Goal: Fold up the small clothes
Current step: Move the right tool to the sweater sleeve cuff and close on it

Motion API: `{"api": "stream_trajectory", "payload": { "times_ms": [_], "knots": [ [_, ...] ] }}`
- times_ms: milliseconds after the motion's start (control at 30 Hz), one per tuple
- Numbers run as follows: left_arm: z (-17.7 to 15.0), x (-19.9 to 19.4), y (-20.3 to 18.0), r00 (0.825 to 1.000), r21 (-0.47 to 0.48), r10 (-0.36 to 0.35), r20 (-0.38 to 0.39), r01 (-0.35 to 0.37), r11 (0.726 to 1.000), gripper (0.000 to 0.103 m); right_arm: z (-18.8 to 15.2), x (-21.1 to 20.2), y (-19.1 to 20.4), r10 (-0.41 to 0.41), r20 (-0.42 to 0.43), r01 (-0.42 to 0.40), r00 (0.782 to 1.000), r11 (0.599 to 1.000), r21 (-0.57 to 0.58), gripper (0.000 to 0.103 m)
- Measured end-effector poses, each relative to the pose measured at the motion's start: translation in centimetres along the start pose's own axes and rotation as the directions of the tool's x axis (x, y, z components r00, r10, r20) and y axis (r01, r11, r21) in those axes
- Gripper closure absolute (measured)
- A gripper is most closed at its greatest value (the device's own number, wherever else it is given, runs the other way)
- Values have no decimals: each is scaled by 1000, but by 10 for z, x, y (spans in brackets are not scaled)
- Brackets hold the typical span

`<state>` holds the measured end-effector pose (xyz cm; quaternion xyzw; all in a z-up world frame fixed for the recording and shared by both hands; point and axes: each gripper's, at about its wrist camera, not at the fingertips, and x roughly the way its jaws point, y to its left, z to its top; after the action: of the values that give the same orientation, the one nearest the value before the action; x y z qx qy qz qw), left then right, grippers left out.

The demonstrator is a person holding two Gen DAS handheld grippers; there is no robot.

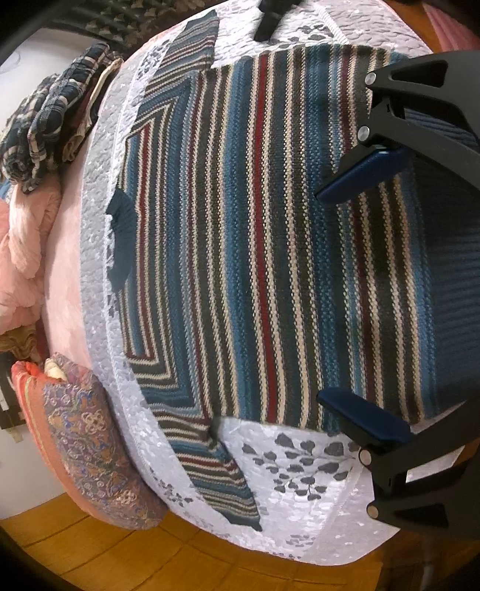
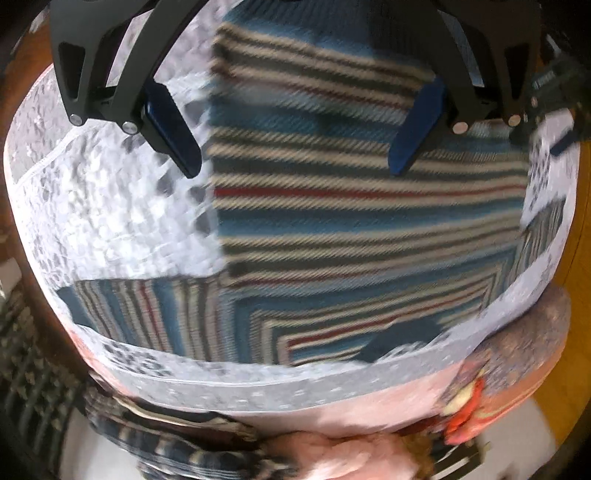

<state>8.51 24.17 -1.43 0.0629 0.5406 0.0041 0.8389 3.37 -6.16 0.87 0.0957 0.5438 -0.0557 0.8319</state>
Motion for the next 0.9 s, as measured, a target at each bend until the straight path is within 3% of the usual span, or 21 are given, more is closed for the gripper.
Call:
{"api": "stream_trajectory", "payload": {
  "times_ms": [133, 367, 667, 900],
  "knots": [
    [10, 16, -9, 999, -31, 3, -32, -4, 1000, 4, 34, 14, -67, 12, -42, -4, 999, 982, 186, 3],
    [55, 54, -43, 999, -65, -30, -44, 28, 997, 4, 88, 56, -179, -84, -85, 105, 993, 952, 288, 3],
    [119, 75, -105, 985, -60, -171, 23, 172, 983, 4, 112, 110, -330, -66, -124, 117, 990, 876, 468, 3],
    [138, 96, -131, 978, -39, -206, 12, 206, 978, 4, 116, 141, -384, 36, -73, 12, 997, 822, 570, 3]
  ]
}}
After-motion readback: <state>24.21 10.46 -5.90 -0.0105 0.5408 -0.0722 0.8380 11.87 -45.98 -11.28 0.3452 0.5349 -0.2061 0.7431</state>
